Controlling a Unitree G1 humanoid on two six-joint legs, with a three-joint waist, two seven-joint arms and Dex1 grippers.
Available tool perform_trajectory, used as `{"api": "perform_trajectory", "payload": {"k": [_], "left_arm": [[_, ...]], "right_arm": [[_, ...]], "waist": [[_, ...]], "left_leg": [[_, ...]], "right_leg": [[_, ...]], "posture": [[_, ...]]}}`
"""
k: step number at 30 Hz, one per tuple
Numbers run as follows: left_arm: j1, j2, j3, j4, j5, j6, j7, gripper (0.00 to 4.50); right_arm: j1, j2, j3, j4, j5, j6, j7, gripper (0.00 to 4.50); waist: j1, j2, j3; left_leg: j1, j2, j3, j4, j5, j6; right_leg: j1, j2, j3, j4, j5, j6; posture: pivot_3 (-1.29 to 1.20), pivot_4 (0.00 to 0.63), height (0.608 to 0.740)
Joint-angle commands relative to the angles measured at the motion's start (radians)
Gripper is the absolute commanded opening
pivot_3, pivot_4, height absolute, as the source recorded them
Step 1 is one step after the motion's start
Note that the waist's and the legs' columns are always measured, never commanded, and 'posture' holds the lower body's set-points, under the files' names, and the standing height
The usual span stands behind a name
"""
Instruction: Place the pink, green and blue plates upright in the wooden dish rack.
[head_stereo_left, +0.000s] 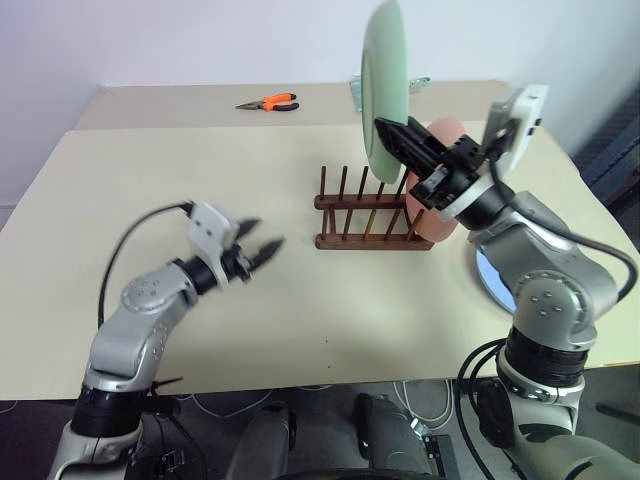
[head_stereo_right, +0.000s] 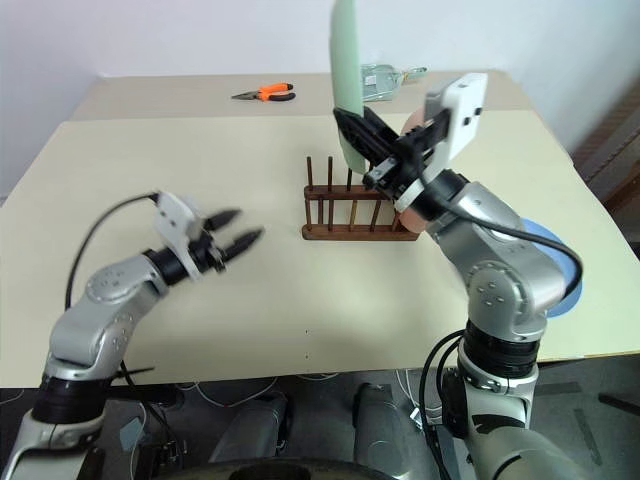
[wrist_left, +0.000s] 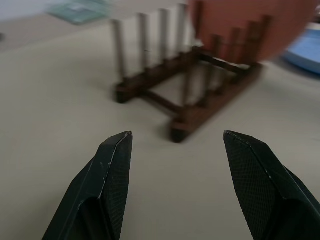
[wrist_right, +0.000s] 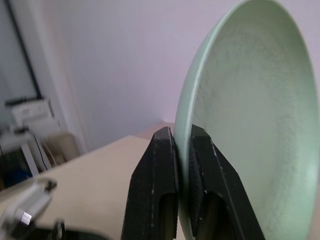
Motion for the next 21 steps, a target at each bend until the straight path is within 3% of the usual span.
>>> {"api": "perform_trajectory", "payload": {"k": [1, 10, 13, 17, 21], "left_arm": [[-0.005, 0.006, -0.039, -0.069, -0.055, 0.047, -0.060, 2.93], [-0.016, -0.016, -0.091, -0.094, -0.035, 0.055, -0.060, 2.93], [-0.012, -0.018, -0.092, -0.099, -0.034, 0.056, -0.057, 2.97], [-0.007, -0.017, -0.095, -0.103, -0.027, 0.059, -0.054, 2.97], [-0.007, -0.015, -0.106, -0.102, -0.018, 0.057, -0.056, 2.97]], "right_arm": [[0.011, 0.005, -0.039, -0.040, 0.119, 0.052, -0.098, 0.19], [0.038, -0.045, 0.025, 0.054, 0.126, 0.090, -0.154, 0.19], [0.019, -0.059, 0.038, 0.073, 0.129, 0.074, -0.141, 1.12], [-0.012, -0.147, 0.101, 0.068, -0.037, -0.055, -0.089, 3.02], [-0.030, -0.293, 0.118, 0.062, -0.196, -0.225, 0.024, 3.02]], "waist": [[-0.001, 0.003, -0.002], [-0.002, 0.004, -0.002], [-0.002, 0.004, -0.002], [-0.002, 0.004, -0.002], [0.000, 0.004, -0.002]], "left_leg": [[0.000, 0.000, 0.000, 0.000, 0.000, 0.000], [0.000, 0.000, 0.002, 0.000, 0.000, 0.000], [0.000, 0.000, 0.002, 0.001, 0.000, 0.000], [0.000, 0.000, 0.002, 0.001, 0.000, 0.000], [0.000, 0.000, 0.003, 0.001, 0.000, 0.000]], "right_leg": [[0.000, 0.000, 0.000, 0.000, 0.000, 0.000], [0.000, 0.000, 0.001, 0.000, 0.000, 0.001], [0.000, 0.000, 0.001, 0.000, 0.000, 0.001], [0.000, 0.000, 0.001, 0.000, 0.001, 0.002], [0.000, 0.000, 0.000, -0.001, 0.000, 0.002]], "posture": [[0.00, 0.150, 0.740], [0.00, 0.150, 0.740], [0.00, 0.150, 0.740], [0.00, 0.150, 0.740], [0.00, 0.150, 0.740]]}}
